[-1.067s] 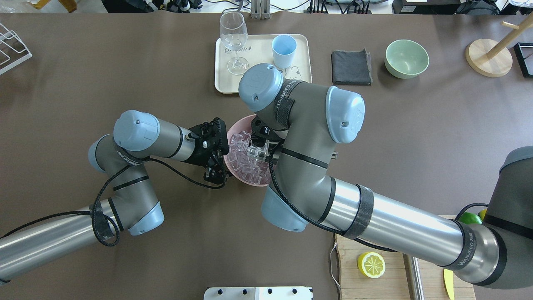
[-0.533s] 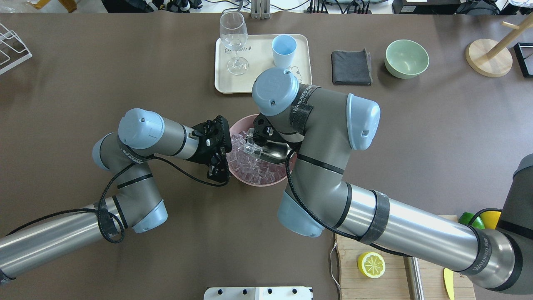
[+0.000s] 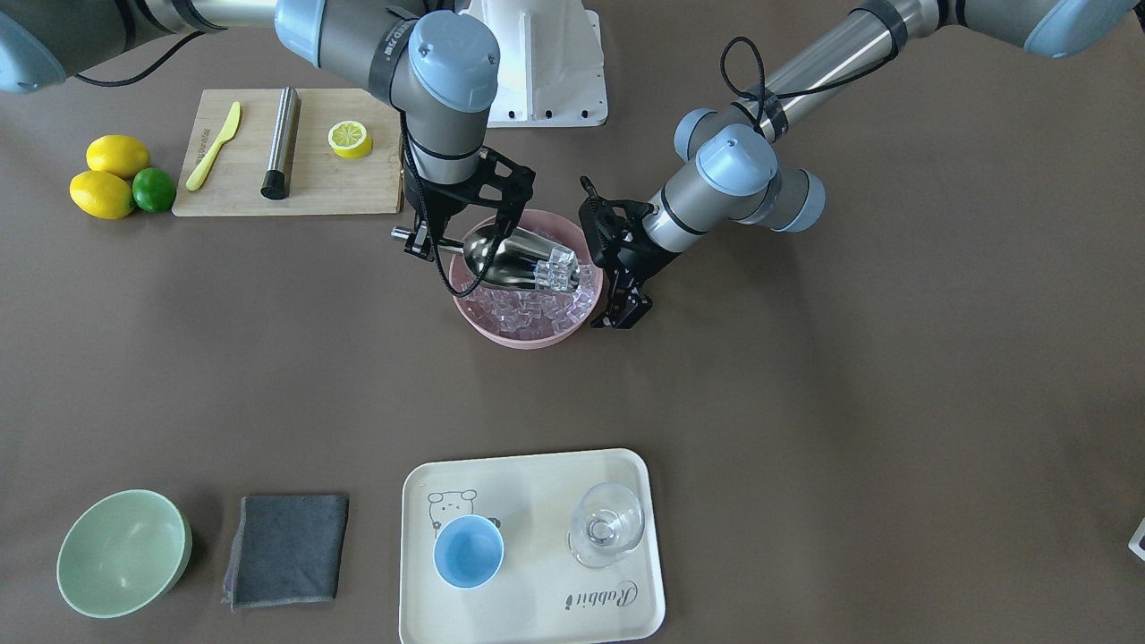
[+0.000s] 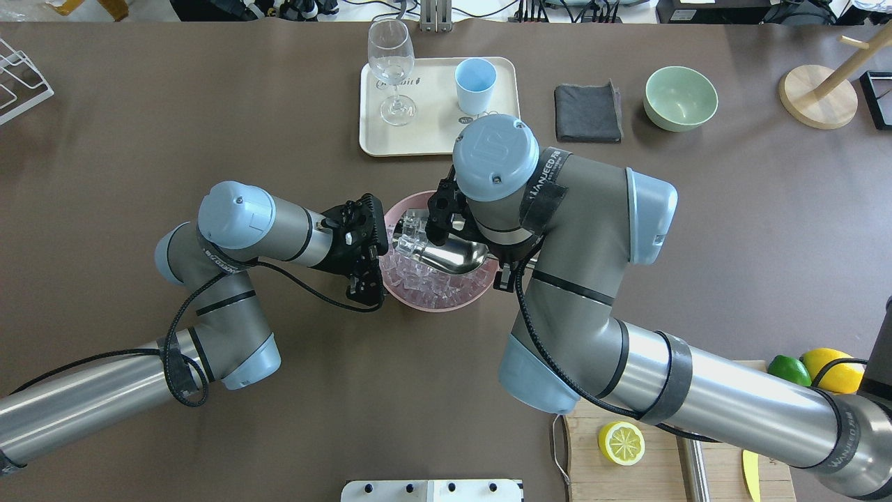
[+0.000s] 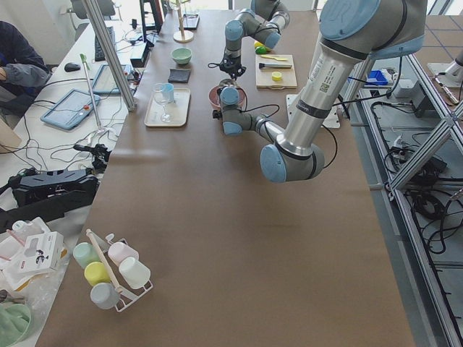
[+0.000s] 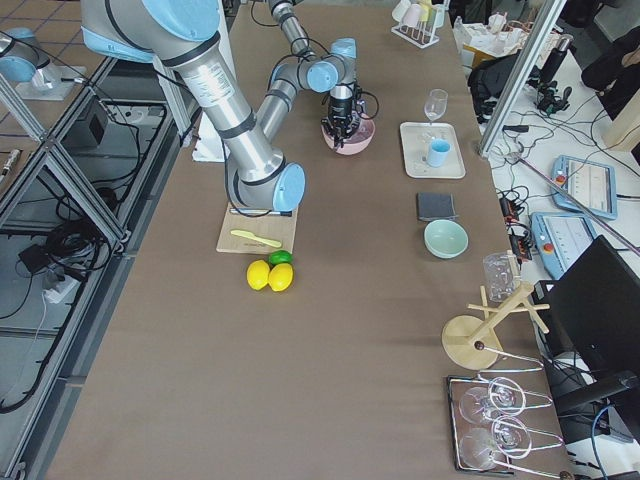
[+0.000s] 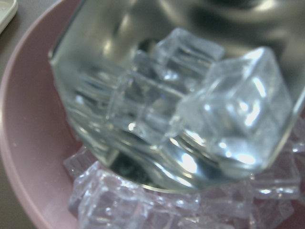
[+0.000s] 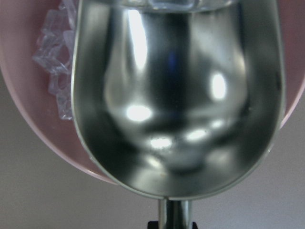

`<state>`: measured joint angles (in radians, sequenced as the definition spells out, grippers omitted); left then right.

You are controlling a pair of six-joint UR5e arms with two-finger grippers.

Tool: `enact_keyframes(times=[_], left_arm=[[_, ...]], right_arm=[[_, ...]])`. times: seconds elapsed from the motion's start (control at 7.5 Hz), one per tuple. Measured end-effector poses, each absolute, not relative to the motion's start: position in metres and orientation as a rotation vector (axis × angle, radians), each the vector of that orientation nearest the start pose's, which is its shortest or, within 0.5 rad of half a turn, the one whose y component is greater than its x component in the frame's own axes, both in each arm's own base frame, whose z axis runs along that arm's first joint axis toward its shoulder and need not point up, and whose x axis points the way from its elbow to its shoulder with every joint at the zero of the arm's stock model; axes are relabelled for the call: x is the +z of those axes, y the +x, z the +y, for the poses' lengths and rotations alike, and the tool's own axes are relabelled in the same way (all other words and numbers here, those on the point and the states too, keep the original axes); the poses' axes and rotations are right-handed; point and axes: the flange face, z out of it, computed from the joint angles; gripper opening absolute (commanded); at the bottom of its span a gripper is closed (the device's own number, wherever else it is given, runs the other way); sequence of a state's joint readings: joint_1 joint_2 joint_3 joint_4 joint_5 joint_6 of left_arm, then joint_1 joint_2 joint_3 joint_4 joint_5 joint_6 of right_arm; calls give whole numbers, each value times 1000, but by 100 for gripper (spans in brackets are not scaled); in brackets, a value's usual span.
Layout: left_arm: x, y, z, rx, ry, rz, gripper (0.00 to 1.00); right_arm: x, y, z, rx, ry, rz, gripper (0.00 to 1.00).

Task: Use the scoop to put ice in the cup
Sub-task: 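Drag the scoop through the ice and lift it out with the right gripper, then carry the filled scoop toward the white tray while the left arm withdraws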

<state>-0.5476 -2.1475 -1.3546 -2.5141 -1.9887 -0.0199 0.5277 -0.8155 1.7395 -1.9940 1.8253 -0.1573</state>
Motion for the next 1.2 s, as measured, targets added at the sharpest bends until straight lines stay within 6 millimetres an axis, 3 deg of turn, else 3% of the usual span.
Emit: enact_keyframes(times=[0.4,0.53,0.8,0.93,1.2], left_arm=[[308,560,-450,1115,995,1008,98],[308,560,-450,1116,995,1008,98],[308,553,-455,1111,1000,1006,98],[309,541,-462,1104,998,1006,98],[313,496,-480,1081,952,999,98]], right_arm=[[215,-507,-421,-1207,464,-521,0],[220,-497,-419,-1193,494,-535,0],[235,-459,-428,-1143,530,-555,0],[242,-440,-437,-1120,533,-568,0],[245,-400,-465,-1061,527,-613,0]])
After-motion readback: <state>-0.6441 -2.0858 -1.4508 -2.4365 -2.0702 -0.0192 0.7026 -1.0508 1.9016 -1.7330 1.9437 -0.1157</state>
